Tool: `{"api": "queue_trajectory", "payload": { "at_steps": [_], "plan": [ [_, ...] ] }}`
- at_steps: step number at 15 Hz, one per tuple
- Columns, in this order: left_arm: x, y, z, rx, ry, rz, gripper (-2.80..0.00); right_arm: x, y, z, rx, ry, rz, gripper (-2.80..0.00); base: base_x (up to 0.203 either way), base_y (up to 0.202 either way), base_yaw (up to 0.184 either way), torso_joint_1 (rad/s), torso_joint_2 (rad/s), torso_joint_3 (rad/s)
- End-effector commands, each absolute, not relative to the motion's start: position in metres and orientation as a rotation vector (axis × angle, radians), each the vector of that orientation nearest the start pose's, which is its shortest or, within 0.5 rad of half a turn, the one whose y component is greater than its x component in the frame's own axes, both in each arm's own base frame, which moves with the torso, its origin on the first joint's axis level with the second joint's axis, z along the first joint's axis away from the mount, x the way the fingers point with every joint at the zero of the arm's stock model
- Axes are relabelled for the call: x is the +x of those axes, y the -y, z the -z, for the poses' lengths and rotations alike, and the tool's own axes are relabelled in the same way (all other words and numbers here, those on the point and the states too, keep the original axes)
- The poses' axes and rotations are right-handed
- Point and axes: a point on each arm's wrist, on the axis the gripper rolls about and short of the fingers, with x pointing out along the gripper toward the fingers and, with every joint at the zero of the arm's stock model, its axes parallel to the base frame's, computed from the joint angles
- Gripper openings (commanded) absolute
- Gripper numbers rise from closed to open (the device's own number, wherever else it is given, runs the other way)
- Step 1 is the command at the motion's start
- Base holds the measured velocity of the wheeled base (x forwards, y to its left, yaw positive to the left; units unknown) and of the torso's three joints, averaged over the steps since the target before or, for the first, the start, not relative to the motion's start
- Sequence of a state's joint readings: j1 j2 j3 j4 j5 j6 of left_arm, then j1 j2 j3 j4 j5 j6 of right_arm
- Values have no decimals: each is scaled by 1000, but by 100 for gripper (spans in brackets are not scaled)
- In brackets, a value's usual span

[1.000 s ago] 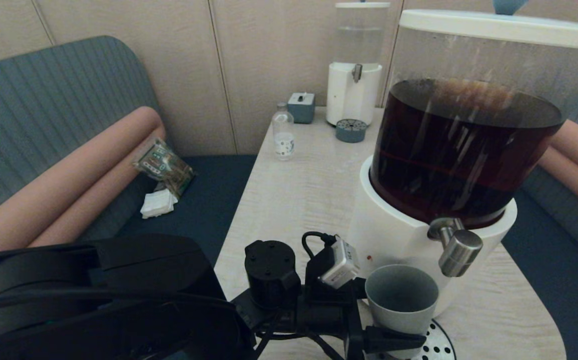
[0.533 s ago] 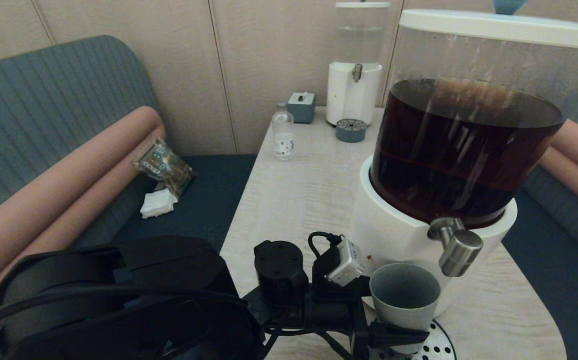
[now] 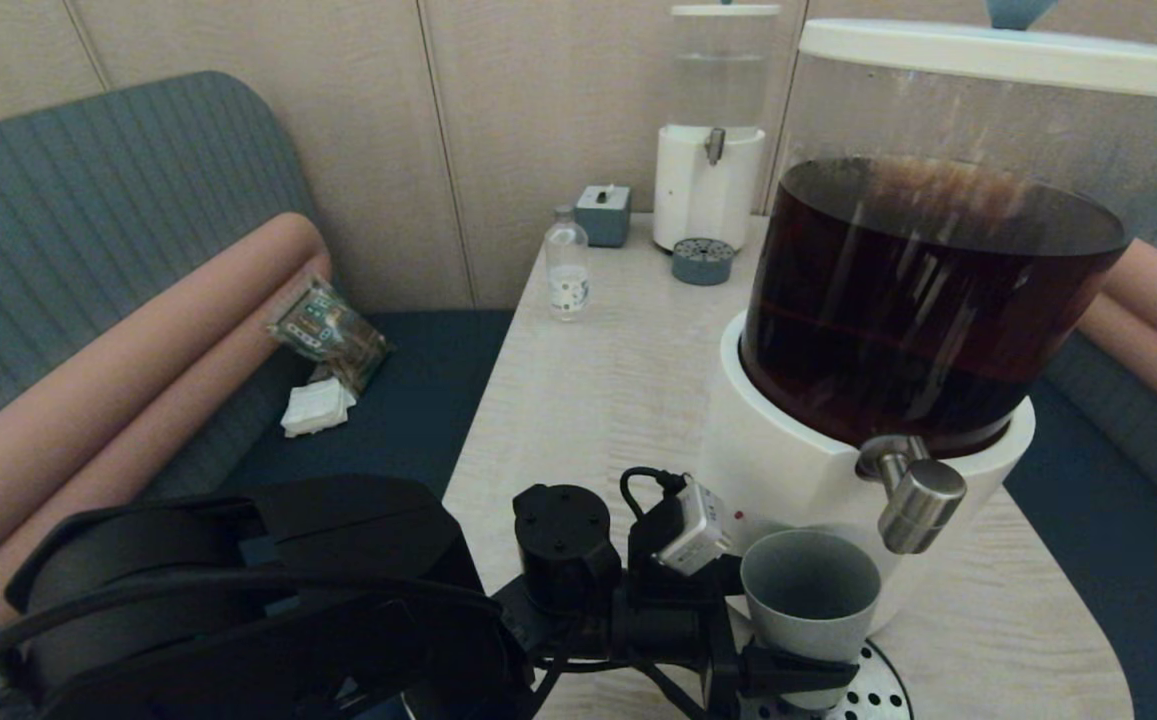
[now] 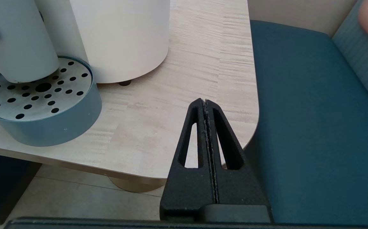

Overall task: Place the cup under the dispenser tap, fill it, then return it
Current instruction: Place it under the water dispenser

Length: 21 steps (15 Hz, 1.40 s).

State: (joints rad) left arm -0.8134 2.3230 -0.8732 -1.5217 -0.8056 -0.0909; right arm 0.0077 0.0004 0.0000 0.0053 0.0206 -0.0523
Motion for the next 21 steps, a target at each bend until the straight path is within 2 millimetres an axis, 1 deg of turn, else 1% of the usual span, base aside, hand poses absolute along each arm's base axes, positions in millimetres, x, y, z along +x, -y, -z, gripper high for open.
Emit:
{"api": "queue_trajectory", "payload": {
  "at_steps": [1, 21],
  "plan": [
    [260, 299, -62, -71, 12, 1625, -280, -23, 0, -72, -52, -5, -29, -280, 0, 0, 0, 0, 0, 0],
    [262, 300, -59, -71, 10, 1609, -280, -23, 0, -72, -55, -7, -28, -280, 0, 0, 0, 0, 0, 0]
  ]
}}
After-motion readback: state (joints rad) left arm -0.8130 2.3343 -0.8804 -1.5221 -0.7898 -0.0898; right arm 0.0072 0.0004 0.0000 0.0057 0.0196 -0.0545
